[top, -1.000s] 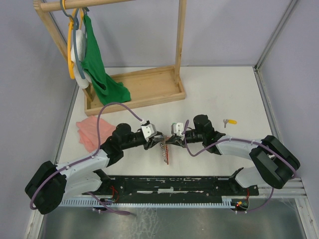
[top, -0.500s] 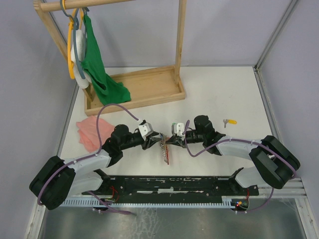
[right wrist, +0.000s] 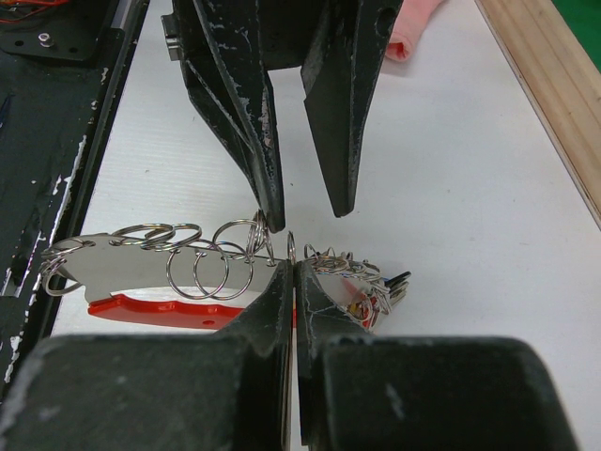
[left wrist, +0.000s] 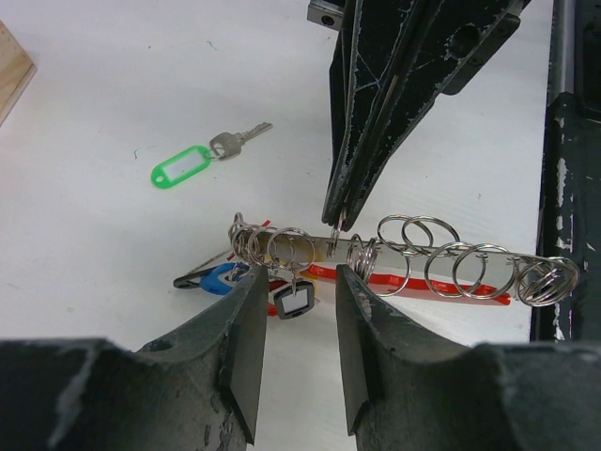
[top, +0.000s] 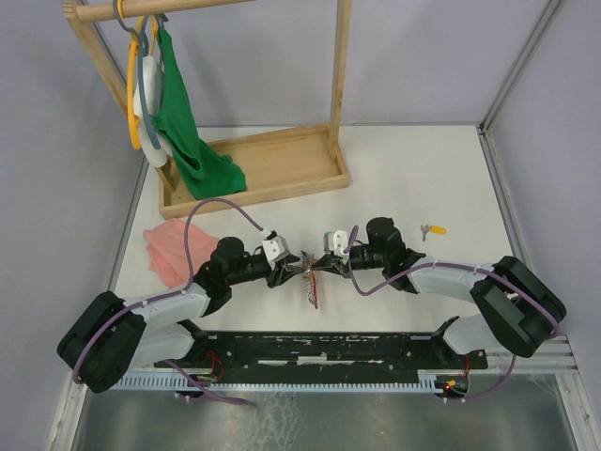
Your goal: Put the keys on the keyring
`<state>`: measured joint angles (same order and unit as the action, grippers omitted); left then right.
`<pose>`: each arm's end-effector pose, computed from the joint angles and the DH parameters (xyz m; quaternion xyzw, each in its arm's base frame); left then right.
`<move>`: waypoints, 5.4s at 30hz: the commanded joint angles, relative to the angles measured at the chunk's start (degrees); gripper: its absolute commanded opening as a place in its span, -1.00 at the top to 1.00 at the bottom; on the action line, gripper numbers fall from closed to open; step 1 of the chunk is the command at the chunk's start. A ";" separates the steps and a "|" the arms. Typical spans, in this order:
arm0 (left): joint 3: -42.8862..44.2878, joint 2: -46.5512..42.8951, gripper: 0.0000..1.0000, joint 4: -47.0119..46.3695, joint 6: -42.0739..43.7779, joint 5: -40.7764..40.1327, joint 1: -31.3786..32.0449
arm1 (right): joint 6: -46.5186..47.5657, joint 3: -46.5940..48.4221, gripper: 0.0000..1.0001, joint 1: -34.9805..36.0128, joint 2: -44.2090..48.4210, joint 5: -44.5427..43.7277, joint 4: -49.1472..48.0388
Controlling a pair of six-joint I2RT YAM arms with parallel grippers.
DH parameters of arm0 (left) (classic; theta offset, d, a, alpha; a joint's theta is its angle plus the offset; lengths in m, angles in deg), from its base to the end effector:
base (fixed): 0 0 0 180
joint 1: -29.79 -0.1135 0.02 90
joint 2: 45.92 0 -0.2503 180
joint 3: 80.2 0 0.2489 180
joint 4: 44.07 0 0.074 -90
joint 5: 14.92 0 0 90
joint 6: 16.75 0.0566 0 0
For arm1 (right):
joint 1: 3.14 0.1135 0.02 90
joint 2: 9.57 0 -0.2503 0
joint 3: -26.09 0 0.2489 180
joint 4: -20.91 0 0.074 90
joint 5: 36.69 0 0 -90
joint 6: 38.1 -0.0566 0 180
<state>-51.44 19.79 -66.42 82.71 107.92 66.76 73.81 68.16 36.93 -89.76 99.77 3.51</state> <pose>0.1682 -0.1650 0.1614 0.4580 0.6294 -0.3567 0.5166 0.1870 0.2109 0.1665 -0.5815 0.5327 0.4029 0.4646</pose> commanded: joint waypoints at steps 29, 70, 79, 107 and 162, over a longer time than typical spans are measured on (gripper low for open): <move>0.75 6.36 0.58 -14.19 -5.76 6.42 0.34 | -3.94 -1.02 0.98 0.03 1.67 2.35 -9.69; 16.53 0.79 0.95 27.15 10.05 3.19 3.94 | 3.09 3.46 0.39 0.68 1.62 -0.82 2.62; 16.92 1.09 0.95 27.15 10.06 3.13 4.14 | 3.98 4.44 0.37 0.97 -0.12 1.93 5.47; 16.35 1.29 0.95 26.41 10.35 3.31 4.42 | 5.61 6.52 0.37 1.46 -1.50 4.93 10.09; 7.69 -0.07 0.95 14.06 8.80 -2.32 4.25 | -9.98 4.01 0.41 0.21 -1.03 -0.78 -2.14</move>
<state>-42.79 21.80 -49.06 91.06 107.92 70.80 70.92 70.43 36.98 -92.77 101.73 5.52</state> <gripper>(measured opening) 0.044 0.212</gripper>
